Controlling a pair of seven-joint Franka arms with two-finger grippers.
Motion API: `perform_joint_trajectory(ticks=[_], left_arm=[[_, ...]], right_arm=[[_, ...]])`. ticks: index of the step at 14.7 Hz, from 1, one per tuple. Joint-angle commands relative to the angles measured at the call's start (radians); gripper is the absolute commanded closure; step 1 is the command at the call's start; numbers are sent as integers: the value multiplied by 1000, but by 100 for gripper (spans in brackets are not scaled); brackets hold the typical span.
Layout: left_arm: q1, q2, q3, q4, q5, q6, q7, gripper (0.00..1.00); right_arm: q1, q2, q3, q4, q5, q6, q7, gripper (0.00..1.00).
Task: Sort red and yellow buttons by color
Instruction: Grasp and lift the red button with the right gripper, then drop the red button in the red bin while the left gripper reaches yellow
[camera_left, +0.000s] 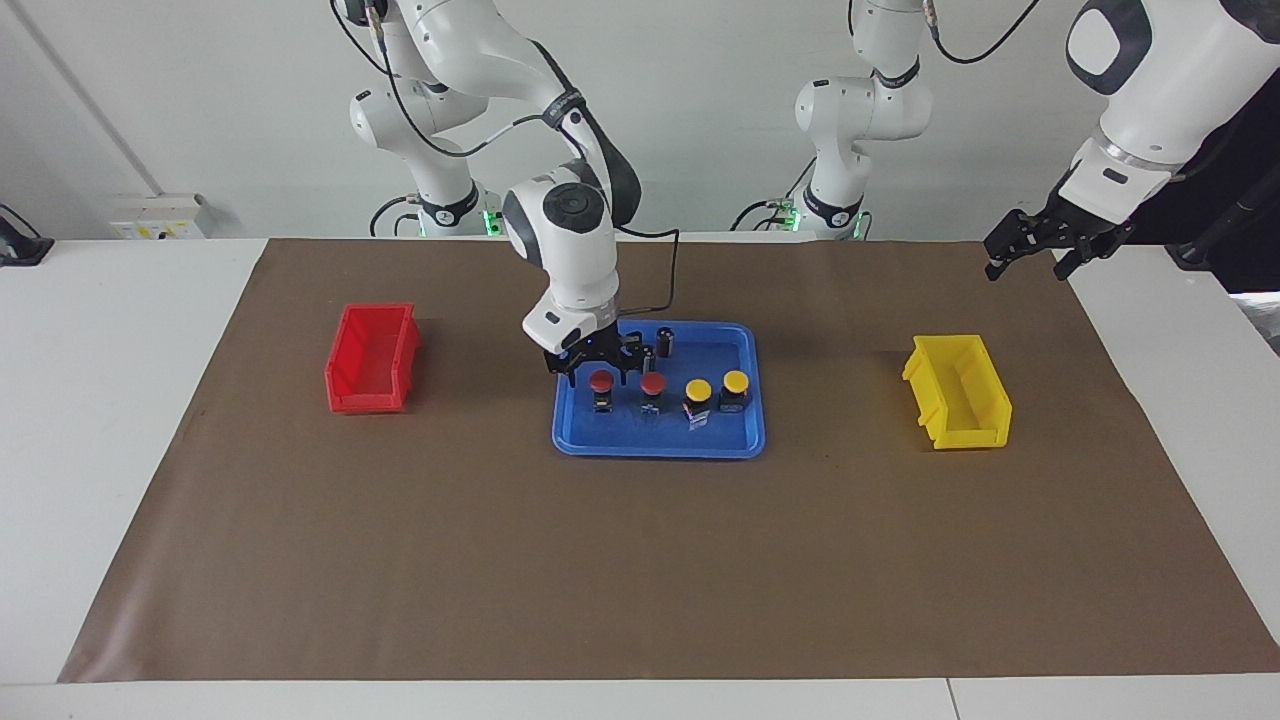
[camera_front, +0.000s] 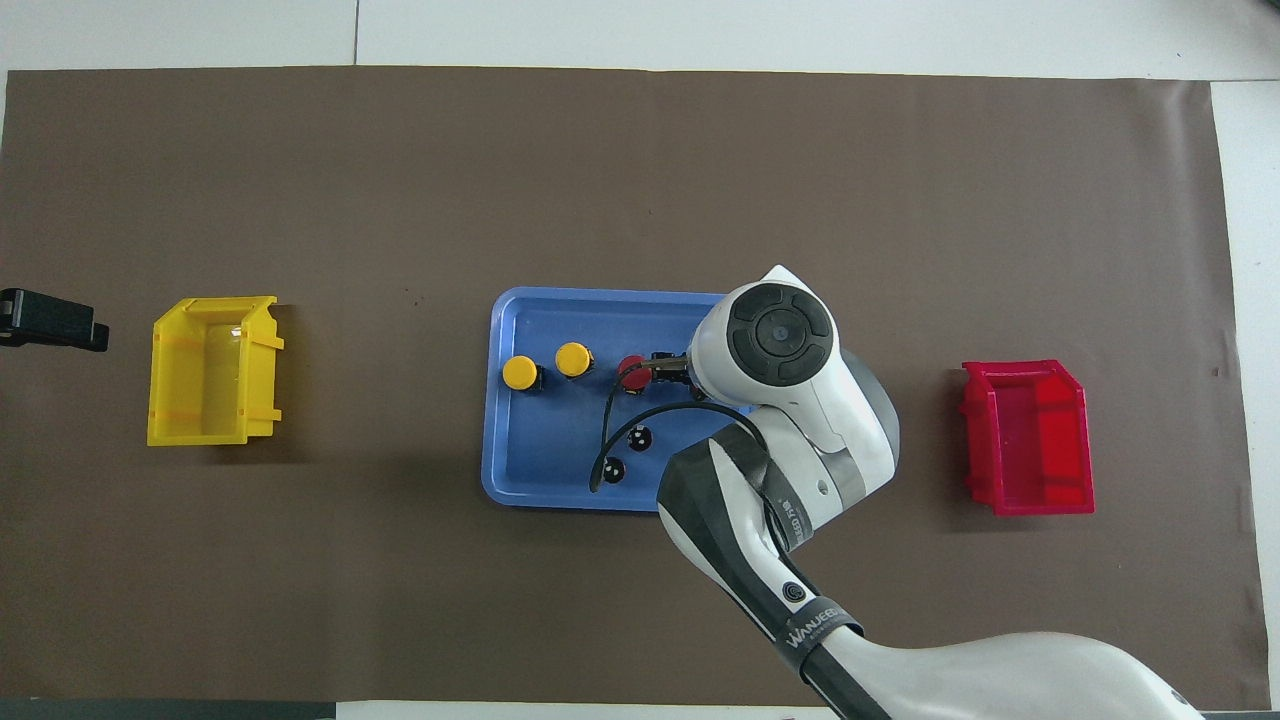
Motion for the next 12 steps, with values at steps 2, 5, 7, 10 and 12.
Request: perform_joint_trajectory(ticks=[2,5,7,10,12], left_arm=[[4,-28,-5,-36,22,23,2,0],[4,-28,-5,-40,22,41,5,0],[-4,-28,-5,-40,22,55,3,0],[-11,-27,-6,-39,22,61,0,0],[-16,-24,-15,-42,22,84,-21,0]], right_arm=[[-2,1,2,-13,12,23,-27,30],[-1,14,2,-11,14,27,-37,32],[1,17,4,-13,14,43,-37,33],[1,18,5,-11,14,38,-39,44],[-1,18,5,-8,14,34,-41,52]])
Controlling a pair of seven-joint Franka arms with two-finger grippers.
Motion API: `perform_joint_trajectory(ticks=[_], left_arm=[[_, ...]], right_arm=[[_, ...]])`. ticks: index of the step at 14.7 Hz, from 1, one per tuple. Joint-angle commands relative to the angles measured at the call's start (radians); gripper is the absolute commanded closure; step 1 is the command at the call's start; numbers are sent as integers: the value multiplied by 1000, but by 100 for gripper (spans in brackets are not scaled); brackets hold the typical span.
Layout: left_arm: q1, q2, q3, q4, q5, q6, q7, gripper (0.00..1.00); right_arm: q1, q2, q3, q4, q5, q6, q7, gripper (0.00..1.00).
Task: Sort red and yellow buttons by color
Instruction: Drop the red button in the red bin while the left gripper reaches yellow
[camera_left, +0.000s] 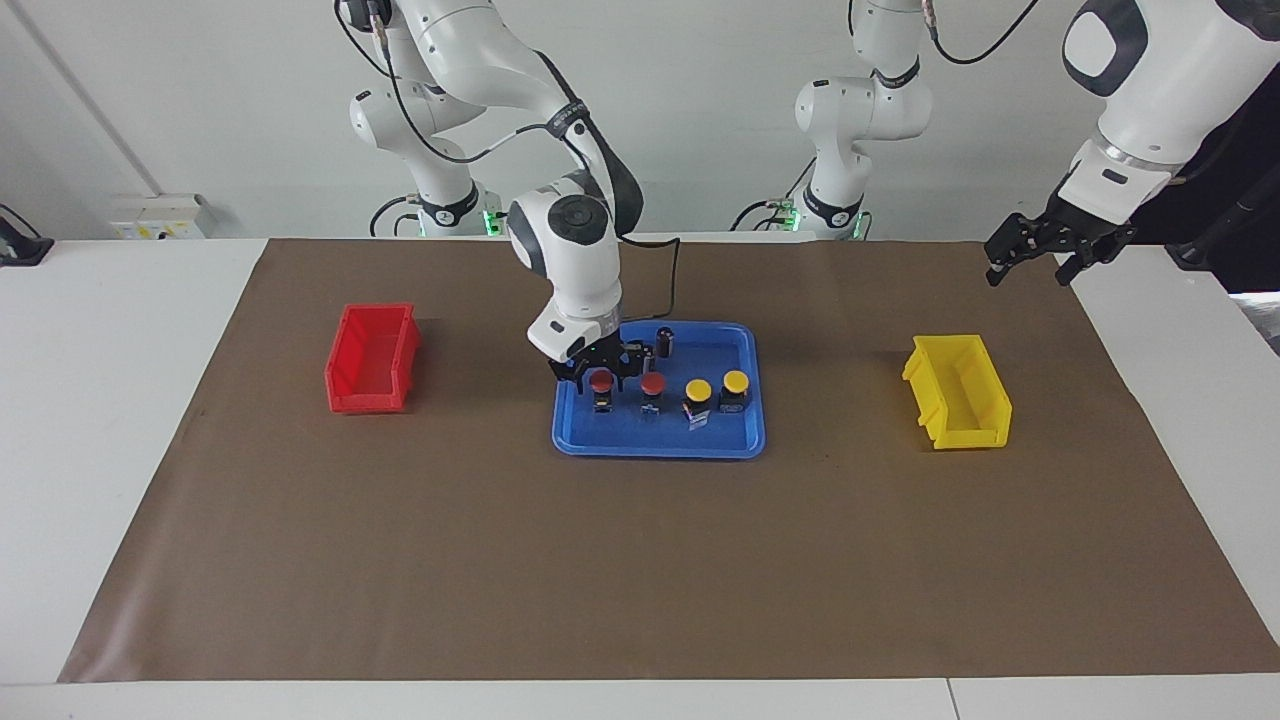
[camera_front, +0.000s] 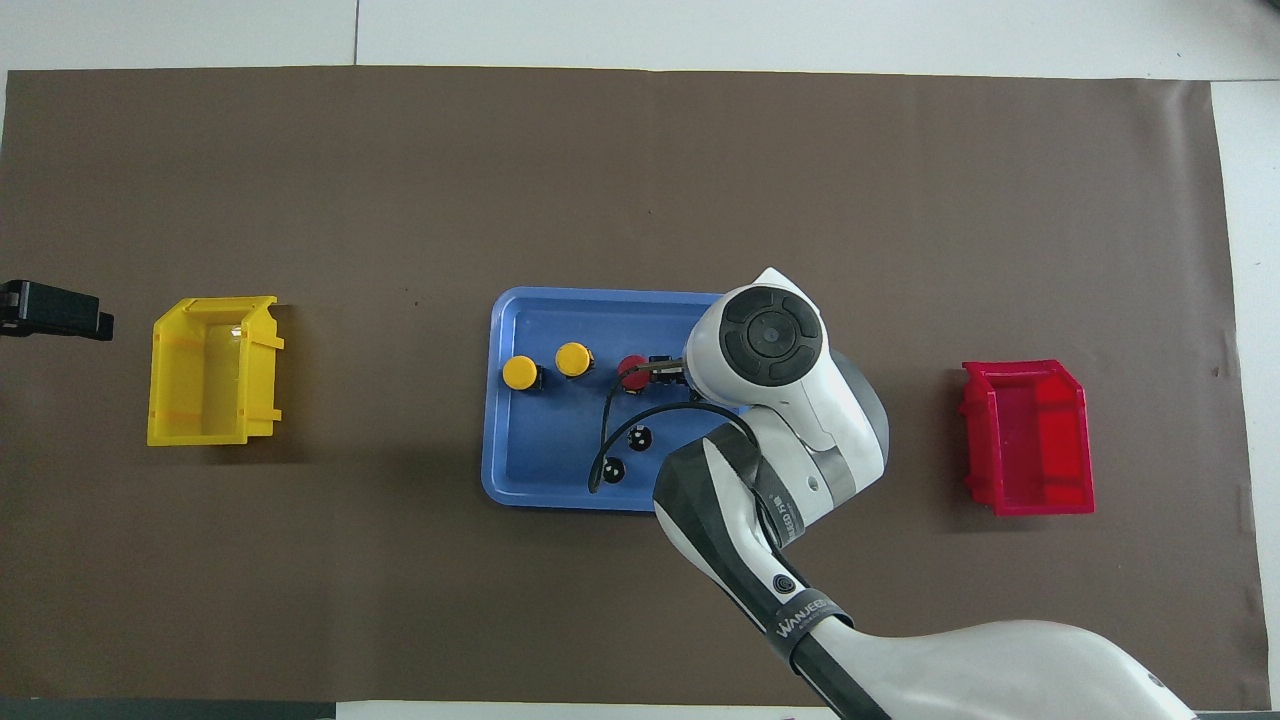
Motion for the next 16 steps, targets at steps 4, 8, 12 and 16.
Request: perform_joint_trajectory(ticks=[4,8,12,16], left_arm=[[-70,-22,-7,-75,20,82,-102,0],[-210,28,-7,-98,9,174,-306,0],[-399,125,-9,-195,9,393,-566,0],[-498,206,-10,-225,6,495,-640,0]], right_arm=[[-10,-3,2,25,17,-19,-52,77],[-92,-49,-1,153,17,-229,-110,77],[-301,-254,-2,-5,15,-309,-350,77],[-467,-444,-2,-236,17,-294,-581,77]])
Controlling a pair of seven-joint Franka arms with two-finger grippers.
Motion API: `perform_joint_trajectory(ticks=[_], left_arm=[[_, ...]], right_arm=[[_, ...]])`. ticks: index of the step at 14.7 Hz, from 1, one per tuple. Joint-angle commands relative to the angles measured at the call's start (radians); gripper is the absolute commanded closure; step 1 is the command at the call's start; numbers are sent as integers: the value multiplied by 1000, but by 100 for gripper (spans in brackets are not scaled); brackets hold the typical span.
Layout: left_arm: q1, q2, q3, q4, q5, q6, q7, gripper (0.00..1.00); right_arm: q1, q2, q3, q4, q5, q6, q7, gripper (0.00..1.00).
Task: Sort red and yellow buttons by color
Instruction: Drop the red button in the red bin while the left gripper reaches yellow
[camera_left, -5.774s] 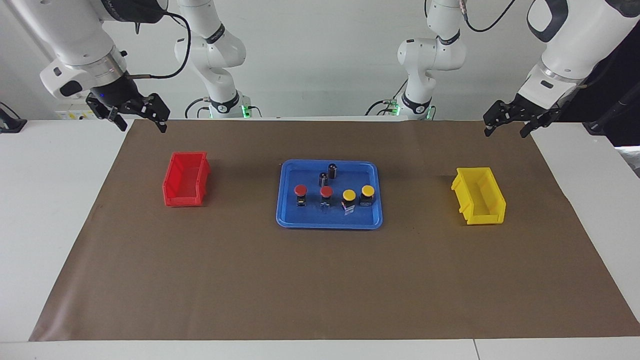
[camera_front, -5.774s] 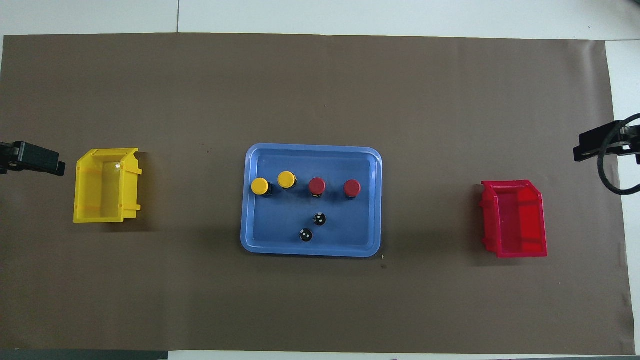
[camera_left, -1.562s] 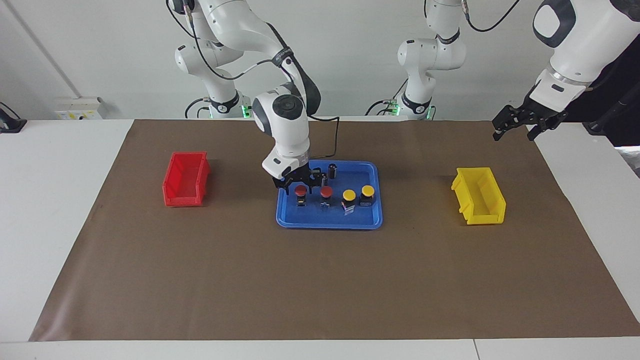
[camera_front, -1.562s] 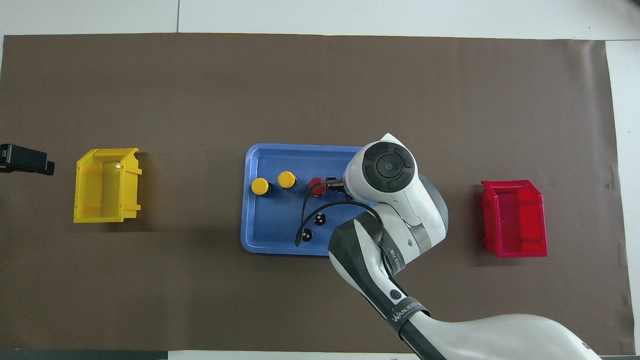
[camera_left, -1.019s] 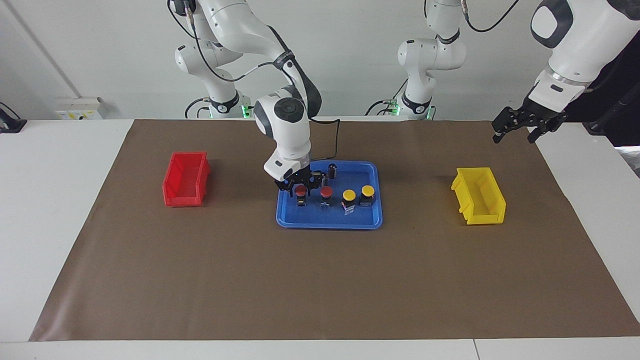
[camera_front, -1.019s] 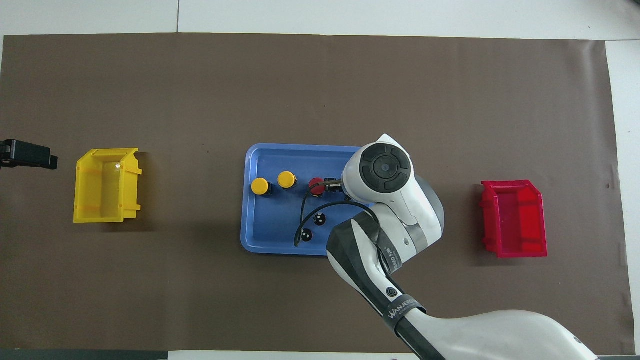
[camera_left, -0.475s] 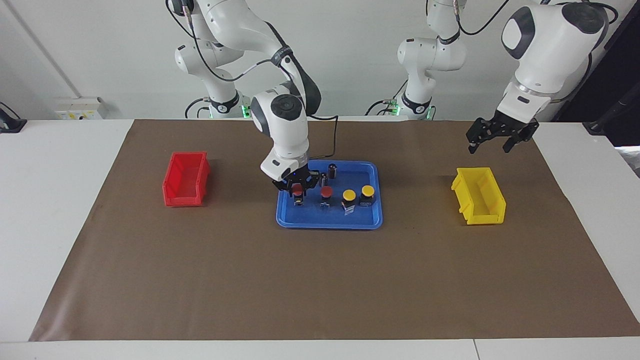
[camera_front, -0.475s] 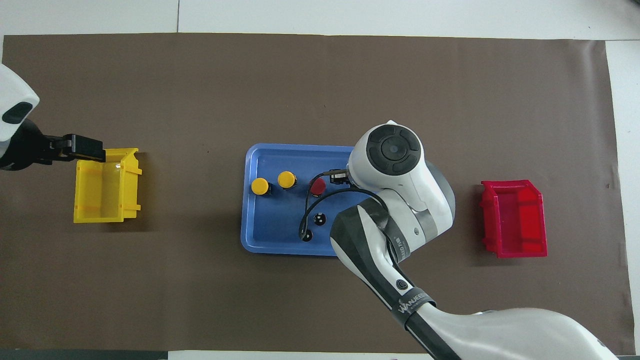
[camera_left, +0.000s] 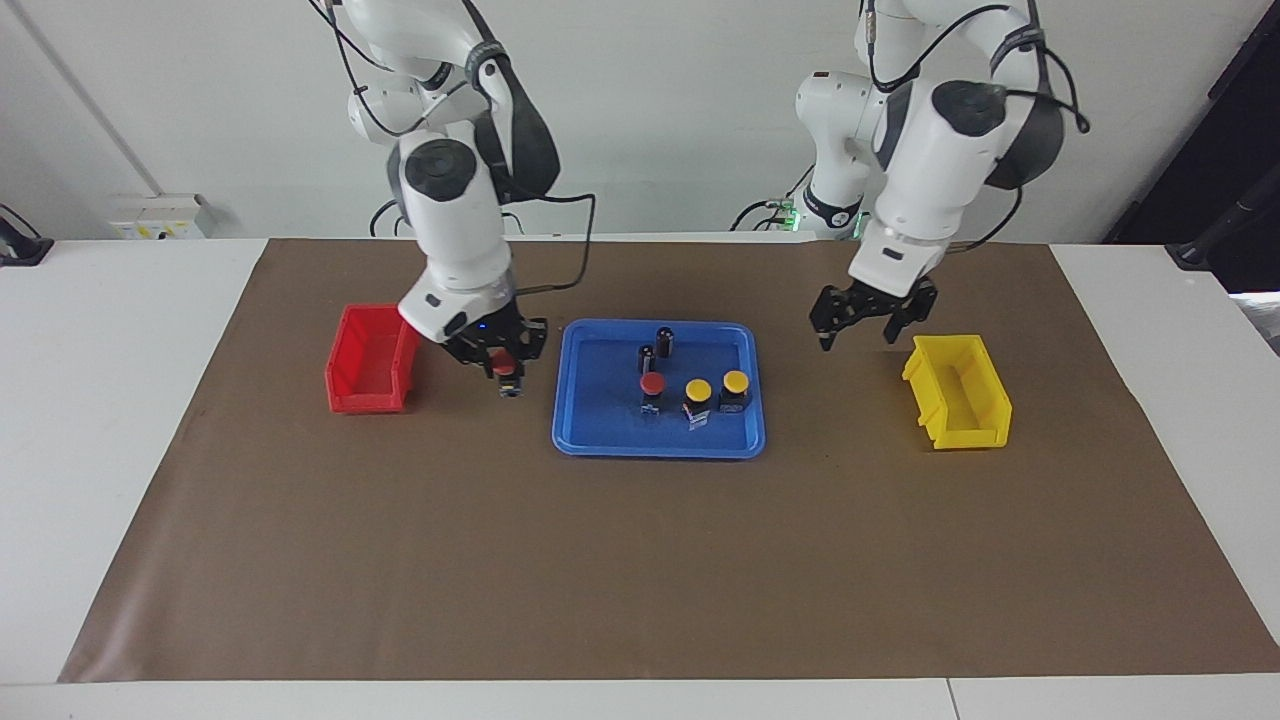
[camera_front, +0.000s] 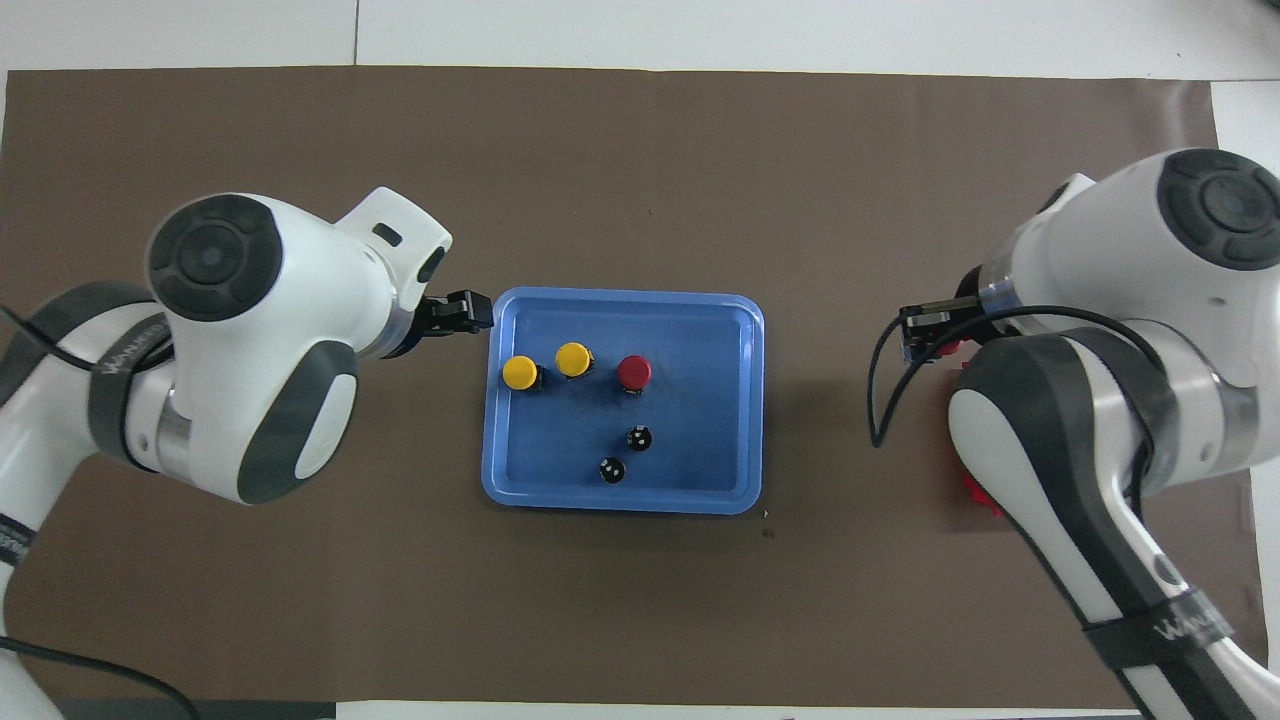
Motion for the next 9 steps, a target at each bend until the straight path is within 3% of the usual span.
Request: perform_joint_trajectory(ticks=[1,5,9], left_arm=[[-49,11,17,-38,-4,58,-20,0],[-83,47,17,-67,-13,117,-40,7],[-95,35,17,-110,-13,120,-40,11]], right_arm=[[-81,-145,15,-196,16,43,-102,77],[-215,-190,15,-273,16,42,-245,77],[-233,-236,11,-373,16,105,-272,77]])
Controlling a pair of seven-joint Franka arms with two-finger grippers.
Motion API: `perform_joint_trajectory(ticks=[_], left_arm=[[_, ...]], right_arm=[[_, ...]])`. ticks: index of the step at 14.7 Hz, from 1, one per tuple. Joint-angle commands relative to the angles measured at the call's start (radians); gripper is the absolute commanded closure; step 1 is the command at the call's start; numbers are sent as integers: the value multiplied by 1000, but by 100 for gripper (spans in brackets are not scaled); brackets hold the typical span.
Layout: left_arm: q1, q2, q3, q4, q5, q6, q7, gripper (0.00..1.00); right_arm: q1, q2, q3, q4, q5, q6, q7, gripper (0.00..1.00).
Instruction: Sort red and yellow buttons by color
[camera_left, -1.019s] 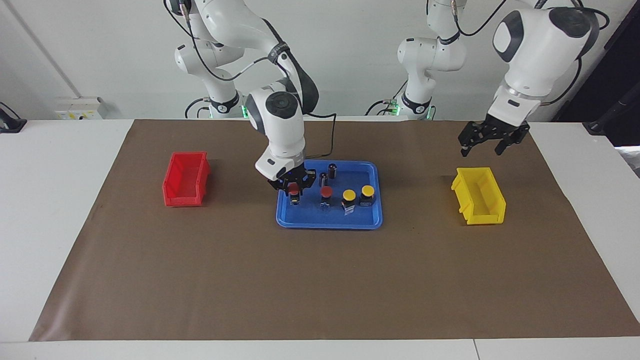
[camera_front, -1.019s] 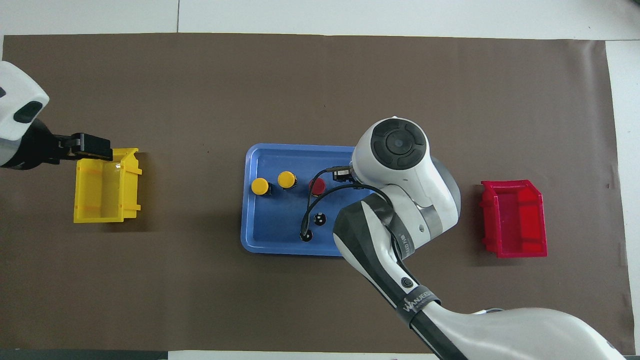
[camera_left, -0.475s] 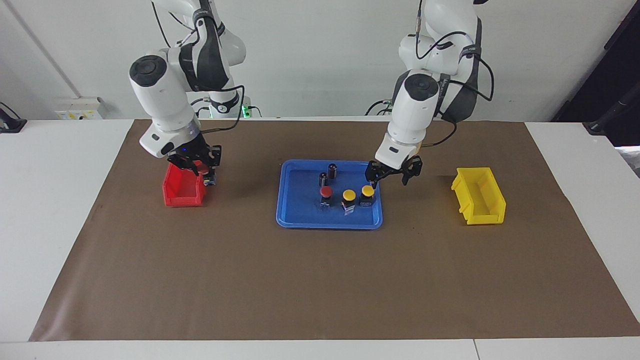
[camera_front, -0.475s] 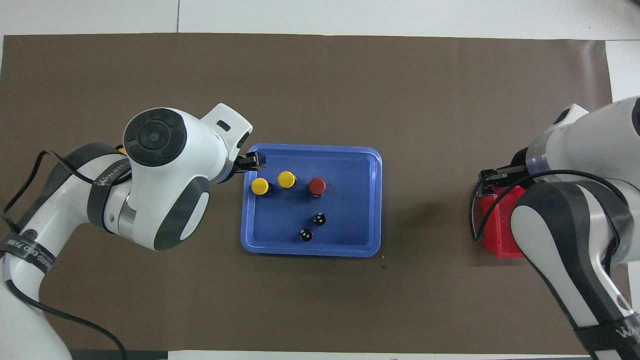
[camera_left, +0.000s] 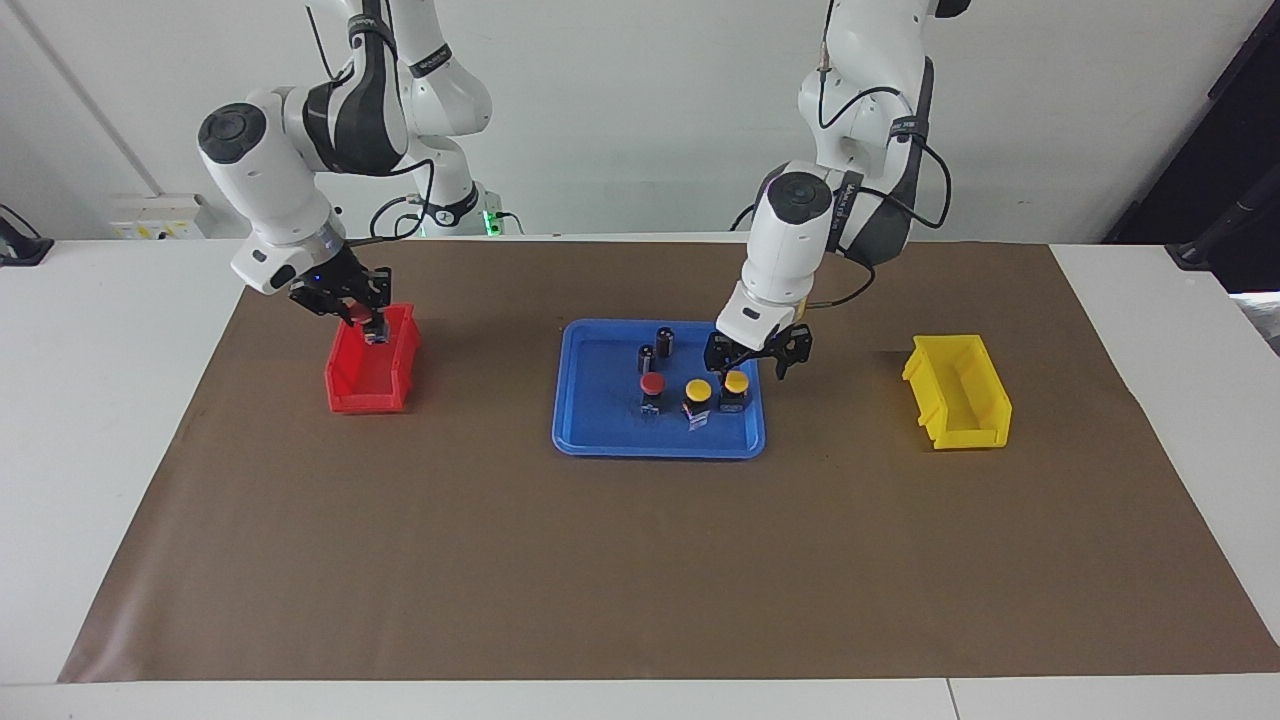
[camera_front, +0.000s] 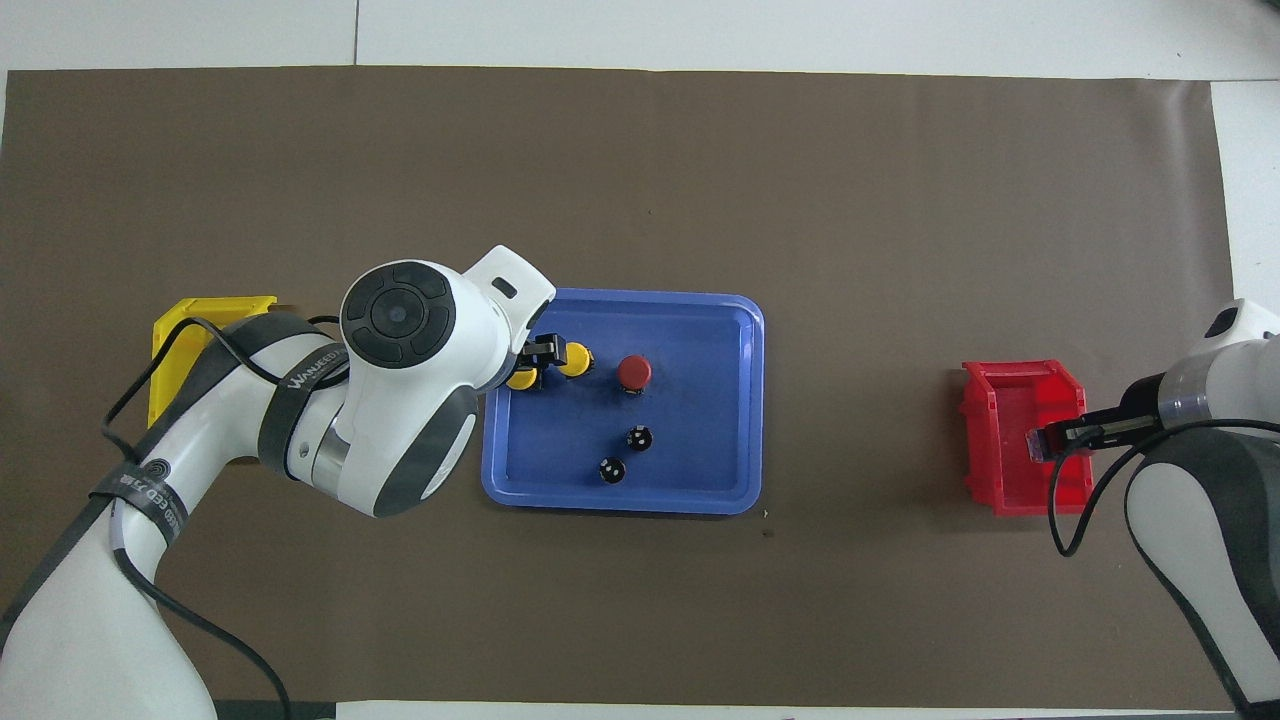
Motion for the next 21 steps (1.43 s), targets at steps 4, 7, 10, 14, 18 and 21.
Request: perform_joint_trajectory(ticks=[4,7,10,14,18,21], left_arm=[[-19,-29,16,-82,-10,75,-8,16],[-19,-29,16,-82,-10,80,-9,22],[-20,-26,13,-81,-18,91,-9,30],[-42,9,10,-77,-35,135,-29,36],[-42,9,11,-74,-35,124,-29,43],[-37,9,11,-71,-35,120,-29,48]], right_arm=[[-18,-67,11,-157,14,123,-27,77],[-37,-55,11,-206,11,203,-50,77],[-52,-50,11,-254,11,255,-54,77],[-66,-34,11,-268,11,277,-65,77],[-63,-27,11,-292,11,311,-65,72],[-57,-26,13,-292,11,312,-56,55]])
